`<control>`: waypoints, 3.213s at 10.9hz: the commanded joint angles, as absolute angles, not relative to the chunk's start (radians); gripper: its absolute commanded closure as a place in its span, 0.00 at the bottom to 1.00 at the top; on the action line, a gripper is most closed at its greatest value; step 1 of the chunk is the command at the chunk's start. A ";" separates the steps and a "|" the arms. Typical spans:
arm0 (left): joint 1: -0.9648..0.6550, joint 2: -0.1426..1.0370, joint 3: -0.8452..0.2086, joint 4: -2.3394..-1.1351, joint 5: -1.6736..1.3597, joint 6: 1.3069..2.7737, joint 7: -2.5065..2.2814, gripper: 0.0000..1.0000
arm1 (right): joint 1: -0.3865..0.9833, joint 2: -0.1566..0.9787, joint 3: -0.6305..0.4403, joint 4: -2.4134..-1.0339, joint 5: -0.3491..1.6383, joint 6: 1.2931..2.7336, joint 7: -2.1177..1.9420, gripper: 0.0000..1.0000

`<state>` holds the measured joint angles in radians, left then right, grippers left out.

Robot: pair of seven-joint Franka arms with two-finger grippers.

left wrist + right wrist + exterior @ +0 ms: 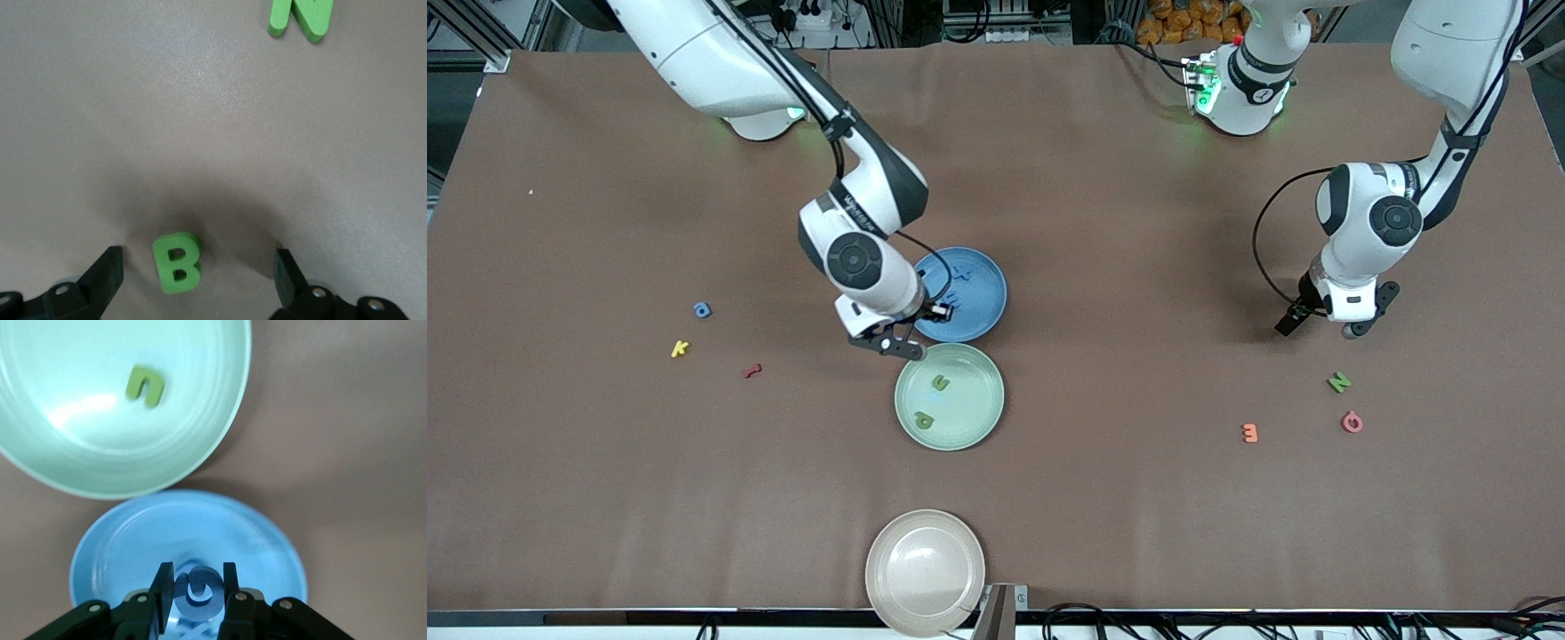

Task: Sort letters by color into matching plates
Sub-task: 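Place blue e on the blue plate with the right gripper, then drop green B on the green plate while the right gripper reaches blue a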

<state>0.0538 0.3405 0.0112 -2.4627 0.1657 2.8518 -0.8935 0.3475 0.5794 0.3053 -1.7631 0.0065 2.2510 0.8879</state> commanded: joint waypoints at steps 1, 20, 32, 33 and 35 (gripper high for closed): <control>0.069 0.377 0.003 -2.444 0.175 2.893 -0.905 0.24 | 0.406 0.561 0.331 -1.802 0.009 2.301 1.024 1.00; -0.010 0.547 -0.344 -2.039 -0.100 2.893 -1.144 1.00 | -0.159 0.160 0.266 -2.121 -0.009 2.124 -0.032 0.00; -0.572 0.816 -0.157 -1.565 -0.084 3.063 -1.376 1.00 | -0.307 0.301 0.120 -2.364 -0.008 2.613 -0.735 0.22; -0.619 0.821 -0.120 -1.566 -0.087 3.085 -1.381 1.00 | -0.307 0.307 0.120 -2.391 -0.008 2.661 -0.735 0.23; -0.653 0.824 -0.106 -1.565 -0.089 3.085 -1.384 1.00 | -0.307 0.308 0.120 -2.427 -0.008 2.695 -0.733 0.24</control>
<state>-0.6054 0.8055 -0.1422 -1.5969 -0.0730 3.0716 -1.3736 -0.2941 0.3184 0.1110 -2.3716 -0.0146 2.6467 -0.7130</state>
